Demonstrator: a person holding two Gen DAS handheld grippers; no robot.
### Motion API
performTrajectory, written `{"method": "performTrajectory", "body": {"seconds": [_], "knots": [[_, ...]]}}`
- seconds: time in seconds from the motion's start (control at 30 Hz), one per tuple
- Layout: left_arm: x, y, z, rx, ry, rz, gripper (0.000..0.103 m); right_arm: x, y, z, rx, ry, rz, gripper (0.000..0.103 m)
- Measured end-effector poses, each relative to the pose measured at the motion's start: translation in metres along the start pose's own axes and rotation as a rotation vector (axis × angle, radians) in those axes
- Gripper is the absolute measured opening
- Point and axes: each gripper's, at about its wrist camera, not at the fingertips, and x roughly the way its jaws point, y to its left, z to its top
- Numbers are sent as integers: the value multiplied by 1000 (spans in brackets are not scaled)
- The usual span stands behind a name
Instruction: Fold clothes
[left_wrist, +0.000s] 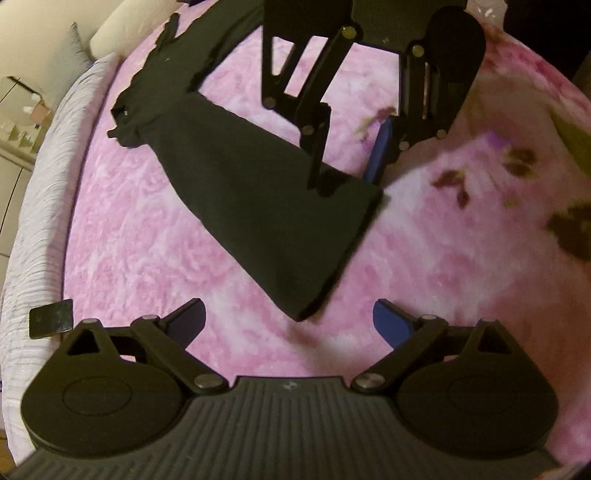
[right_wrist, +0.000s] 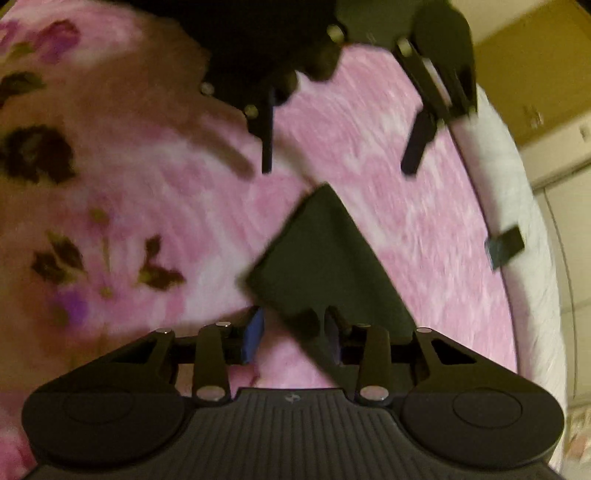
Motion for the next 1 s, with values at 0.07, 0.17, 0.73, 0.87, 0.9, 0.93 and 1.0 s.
{"method": "performTrajectory", "body": {"seconds": [0.07, 0.17, 0.73, 0.87, 0.9, 0.93, 1.0], "knots": [[4, 0, -3, 8, 2, -7, 96, 3, 2, 3, -27, -23, -1, 37], [8, 1, -3, 14, -8, -11, 96, 7, -2, 6, -2, -40, 16, 21], [25, 22, 13, 308, -99, 58, 7, -43, -91, -10, 375, -126, 30, 2], [10, 52, 26, 330, -120, 95, 5, -62, -114, -14, 458, -120, 23, 1], [6, 60, 29, 335, -126, 104, 5, -70, -121, -16, 482, -119, 15, 2], [3, 67, 32, 341, -131, 113, 5, -78, -127, -18, 507, -118, 7, 2], [-5, 92, 49, 360, -141, 153, 5, -95, -148, -25, 567, -119, -17, 2]]}}
